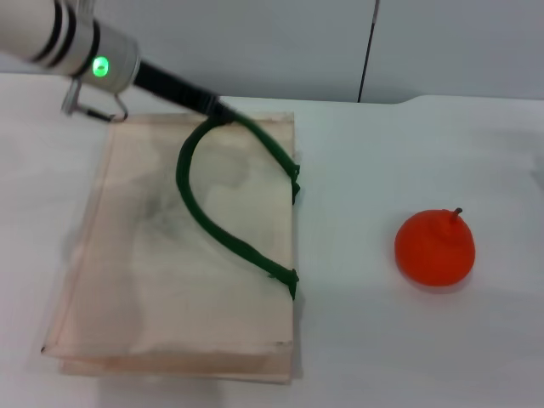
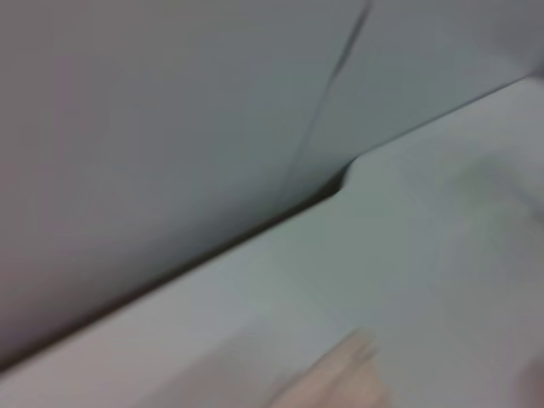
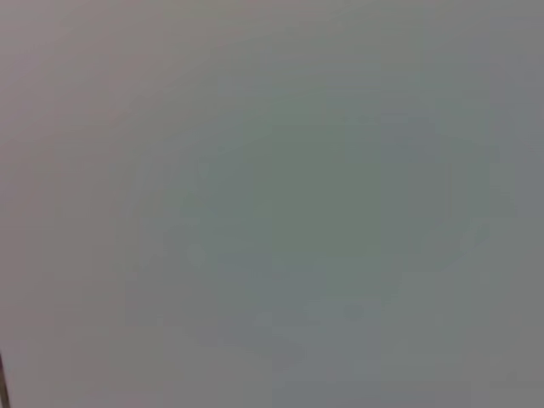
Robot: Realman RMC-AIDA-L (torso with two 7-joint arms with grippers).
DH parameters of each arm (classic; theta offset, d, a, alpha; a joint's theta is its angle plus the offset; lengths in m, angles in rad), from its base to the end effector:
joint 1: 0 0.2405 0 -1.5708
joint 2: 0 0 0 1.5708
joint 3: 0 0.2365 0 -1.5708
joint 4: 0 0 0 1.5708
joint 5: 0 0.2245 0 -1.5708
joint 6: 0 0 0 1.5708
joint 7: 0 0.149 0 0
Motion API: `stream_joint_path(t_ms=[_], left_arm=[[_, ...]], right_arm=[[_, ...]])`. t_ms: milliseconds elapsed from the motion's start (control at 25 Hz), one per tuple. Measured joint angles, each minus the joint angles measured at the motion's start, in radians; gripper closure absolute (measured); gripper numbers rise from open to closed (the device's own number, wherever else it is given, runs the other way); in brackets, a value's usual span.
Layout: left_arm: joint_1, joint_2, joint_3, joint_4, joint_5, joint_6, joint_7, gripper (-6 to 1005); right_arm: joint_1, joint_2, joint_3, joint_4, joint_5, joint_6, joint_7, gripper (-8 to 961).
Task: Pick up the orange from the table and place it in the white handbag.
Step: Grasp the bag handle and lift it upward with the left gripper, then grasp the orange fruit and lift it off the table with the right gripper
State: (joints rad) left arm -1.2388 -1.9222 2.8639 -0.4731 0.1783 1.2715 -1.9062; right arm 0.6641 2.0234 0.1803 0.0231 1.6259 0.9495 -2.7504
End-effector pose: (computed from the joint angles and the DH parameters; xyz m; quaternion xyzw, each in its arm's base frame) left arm -0.1863 0.4680 0.0462 -0.9012 -0.3819 -0.0292 0.2029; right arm 0.3218 0.4031 0.0200 -0.6675 0.3204 0.3001 0.6015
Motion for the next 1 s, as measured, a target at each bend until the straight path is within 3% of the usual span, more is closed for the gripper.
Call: stream_joint_path(t_ms=[120,600,1000], left_arm=[[-0.051,0.018,0.000,-0.043,-0.040,0.107,0.040,870],[-0.215,0.027,0.002,-0.252,-0.065,0.529,0.174,875],[-0.242,0.034,0.001,-0.482,-0.088,0.728,0.182,878]], right_arm=[[0.000,0.000,0.001,0.000,0.000,0.000,0.000,62],[-0.007,0.000,0.001,0.000,0.000,0.000,0.001,62],[-0.017,0.000,-0.002,-0.008,-0.001,-0.008,0.066,62]])
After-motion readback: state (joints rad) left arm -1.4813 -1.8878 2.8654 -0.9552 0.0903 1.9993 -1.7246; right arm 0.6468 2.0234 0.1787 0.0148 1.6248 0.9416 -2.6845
